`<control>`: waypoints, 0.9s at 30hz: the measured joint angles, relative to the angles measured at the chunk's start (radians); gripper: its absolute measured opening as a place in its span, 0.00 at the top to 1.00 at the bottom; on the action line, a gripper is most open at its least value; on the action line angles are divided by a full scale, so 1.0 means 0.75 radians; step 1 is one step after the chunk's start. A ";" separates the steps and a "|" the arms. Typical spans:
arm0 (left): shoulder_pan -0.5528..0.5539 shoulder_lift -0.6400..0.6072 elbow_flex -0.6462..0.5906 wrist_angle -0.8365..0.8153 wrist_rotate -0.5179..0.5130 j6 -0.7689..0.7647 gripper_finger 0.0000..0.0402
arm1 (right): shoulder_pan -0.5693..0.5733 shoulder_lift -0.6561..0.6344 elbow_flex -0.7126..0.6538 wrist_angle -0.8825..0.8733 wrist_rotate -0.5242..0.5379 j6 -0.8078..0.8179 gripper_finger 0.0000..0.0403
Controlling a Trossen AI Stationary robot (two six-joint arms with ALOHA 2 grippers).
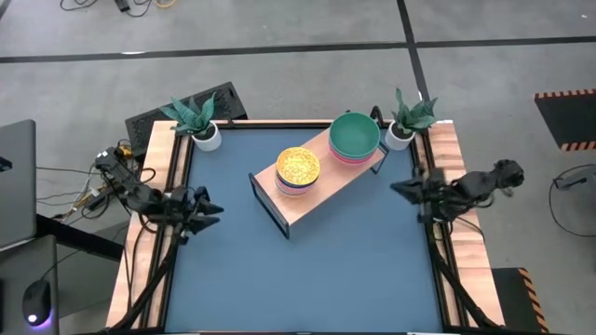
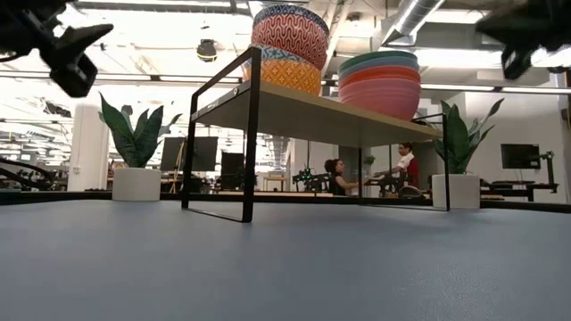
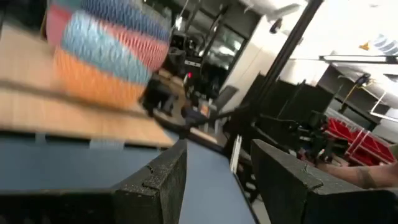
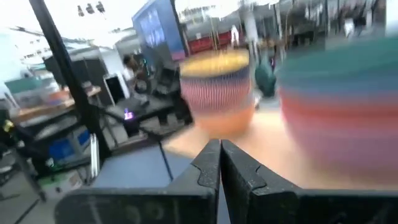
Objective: Place and stack bowls onto a shelf
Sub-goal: Return to Home Position
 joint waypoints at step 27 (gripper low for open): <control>0.000 0.024 -0.001 -0.199 0.687 0.278 0.59 | -0.002 0.234 -0.354 0.333 0.022 -0.075 0.90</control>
